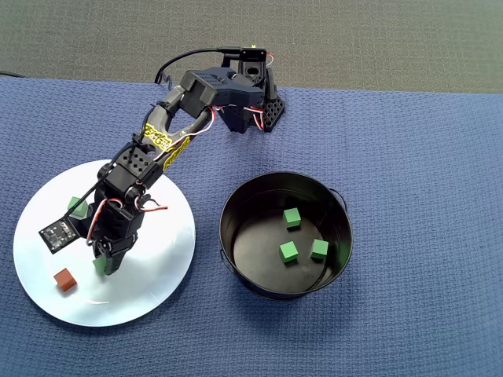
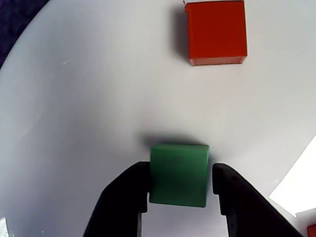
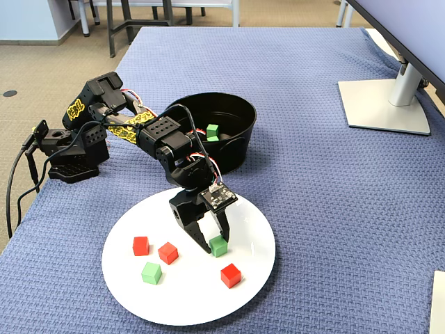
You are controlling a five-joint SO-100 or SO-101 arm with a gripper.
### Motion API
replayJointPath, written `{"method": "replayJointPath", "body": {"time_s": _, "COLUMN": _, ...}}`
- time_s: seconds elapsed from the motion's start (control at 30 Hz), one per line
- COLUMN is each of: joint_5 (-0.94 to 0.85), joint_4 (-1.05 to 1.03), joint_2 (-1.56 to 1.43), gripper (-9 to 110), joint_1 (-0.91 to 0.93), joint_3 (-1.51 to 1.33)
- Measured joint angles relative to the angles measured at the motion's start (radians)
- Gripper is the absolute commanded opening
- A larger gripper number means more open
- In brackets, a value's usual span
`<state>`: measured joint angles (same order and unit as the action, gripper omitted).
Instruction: Pick up the green cubes from the white plate and place them in the black recipient
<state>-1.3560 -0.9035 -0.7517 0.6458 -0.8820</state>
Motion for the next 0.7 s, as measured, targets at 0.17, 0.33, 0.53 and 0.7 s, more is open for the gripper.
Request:
{"method": "replayJointPath", "body": {"time_s": 0.17, "joint_5": 0.005, "joint_4": 0.011, "joint_2": 0.012, "gripper": 0, "joint_1": 0.0, "joint_3": 0.0}}
{"method": "replayJointPath", "body": {"time_s": 0.33, "joint_5": 0.031, "joint_4": 0.017, "joint_2": 0.012, "gripper": 0, "joint_1": 0.0, "joint_3": 0.0}}
{"method": "replayJointPath", "body": {"time_s": 0.53, "joint_5": 0.13, "joint_4": 0.012, "joint_2": -0.051, "gripper": 0, "joint_1": 0.0, "joint_3": -0.002}}
{"method": "replayJointPath", "body": {"time_s": 0.7, "joint_5": 0.258, "joint_4": -0.04, "joint_2": -0.245, "gripper": 0, "joint_1": 0.0, "joint_3": -0.071}}
